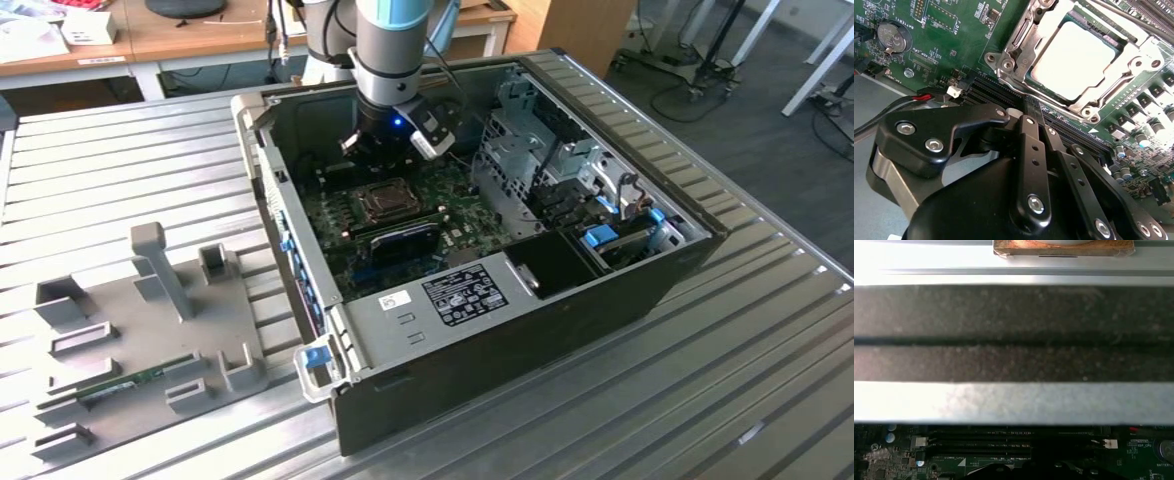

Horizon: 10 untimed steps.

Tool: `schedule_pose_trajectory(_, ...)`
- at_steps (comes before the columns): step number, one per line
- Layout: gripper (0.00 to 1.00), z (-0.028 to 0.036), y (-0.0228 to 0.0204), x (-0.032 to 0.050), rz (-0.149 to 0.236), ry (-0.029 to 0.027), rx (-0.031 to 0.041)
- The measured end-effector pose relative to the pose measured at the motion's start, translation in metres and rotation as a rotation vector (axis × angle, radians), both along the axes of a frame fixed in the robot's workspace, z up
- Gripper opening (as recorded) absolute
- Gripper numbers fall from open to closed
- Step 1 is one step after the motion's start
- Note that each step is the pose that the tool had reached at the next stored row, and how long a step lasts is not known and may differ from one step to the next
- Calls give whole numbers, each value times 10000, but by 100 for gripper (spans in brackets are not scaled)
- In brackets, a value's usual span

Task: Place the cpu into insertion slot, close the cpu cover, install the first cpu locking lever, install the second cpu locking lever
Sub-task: 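Install the first cpu locking lever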

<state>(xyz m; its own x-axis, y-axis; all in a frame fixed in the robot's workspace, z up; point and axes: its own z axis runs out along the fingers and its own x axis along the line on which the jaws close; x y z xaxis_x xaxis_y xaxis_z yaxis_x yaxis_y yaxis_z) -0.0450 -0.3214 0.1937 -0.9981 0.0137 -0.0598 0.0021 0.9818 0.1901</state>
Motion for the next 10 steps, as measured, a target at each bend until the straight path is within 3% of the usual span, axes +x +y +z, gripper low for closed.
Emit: schedule_pose_trajectory(10, 11, -9, 0, 0, 0, -3, -1)
